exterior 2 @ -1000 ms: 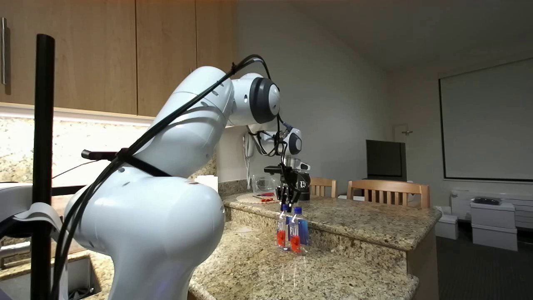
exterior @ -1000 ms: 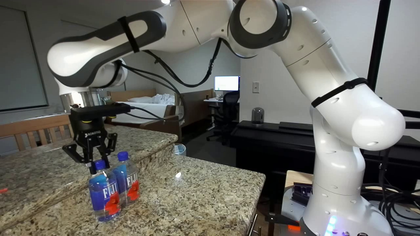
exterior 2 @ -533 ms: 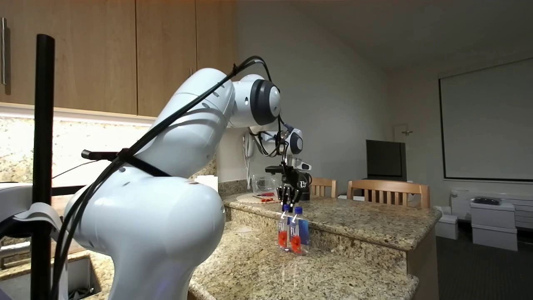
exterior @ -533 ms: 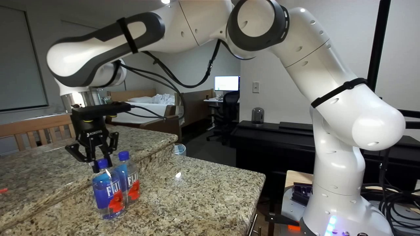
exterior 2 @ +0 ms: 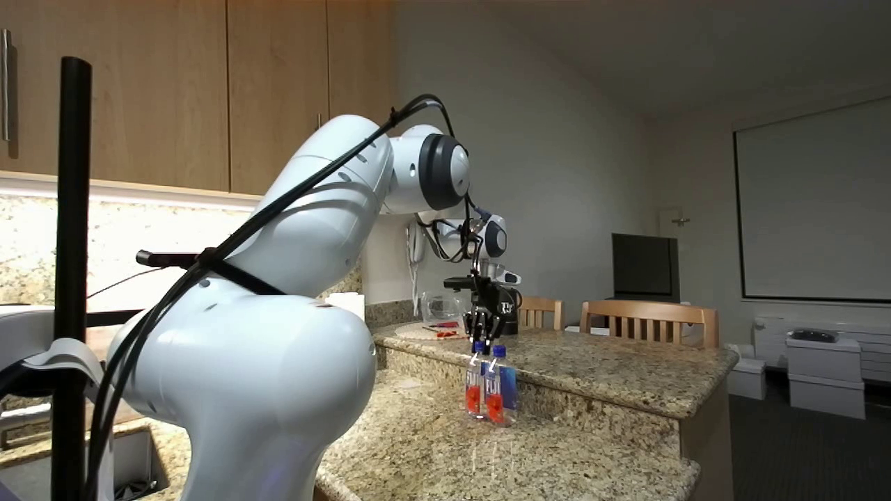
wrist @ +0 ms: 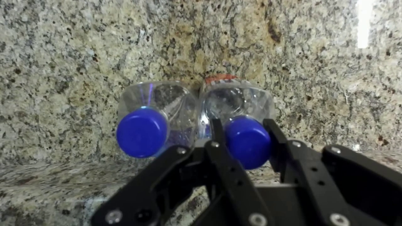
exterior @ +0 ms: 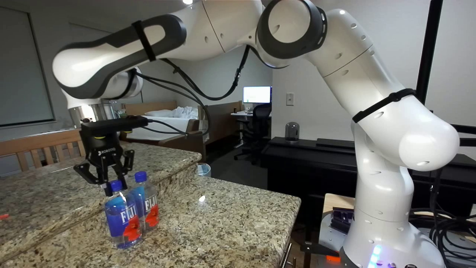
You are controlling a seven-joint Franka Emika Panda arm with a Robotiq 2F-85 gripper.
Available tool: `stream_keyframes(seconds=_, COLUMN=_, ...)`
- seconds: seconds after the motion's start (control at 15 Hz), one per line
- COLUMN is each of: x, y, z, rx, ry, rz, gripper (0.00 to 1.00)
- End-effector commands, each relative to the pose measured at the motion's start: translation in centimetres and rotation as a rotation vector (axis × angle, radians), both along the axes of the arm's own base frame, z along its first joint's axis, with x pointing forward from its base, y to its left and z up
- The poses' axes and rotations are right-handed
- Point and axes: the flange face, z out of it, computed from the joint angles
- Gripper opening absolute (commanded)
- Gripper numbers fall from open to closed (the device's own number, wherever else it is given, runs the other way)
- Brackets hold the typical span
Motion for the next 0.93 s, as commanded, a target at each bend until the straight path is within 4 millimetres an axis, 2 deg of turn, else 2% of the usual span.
stream_keyframes(seconds=0.0, x=0.2, y=0.1, z=0.0, rx=-0.018, ry=0.005, rz=0.027, gripper=0.15)
stream_keyframes(seconds=0.07, x=0.2, y=0.1, z=0.1, rx=-0.017, ry=0.005, rz=0.026, gripper=0.16)
stream_keyframes(seconds=0.13, x=0.2, y=0.1, z=0.1, rx=-0.014, ry=0.006, rz=0.026, gripper=0.6)
stream_keyframes(seconds=0.27, x=0.2, y=0.1, z=0.1, rx=-0.014, ry=0.006, rz=0.025, gripper=0.65)
stream_keyframes(seconds=0.6, x=0.2, y=0.2, z=-0.2, rx=-0.015, ry=0.011, rz=0.025, gripper=0.98)
stream_keyframes(seconds=0.87, x=0.1, y=0.4, z=0.9, rx=-0.012, ry=-0.014, rz=0.027, gripper=1.0)
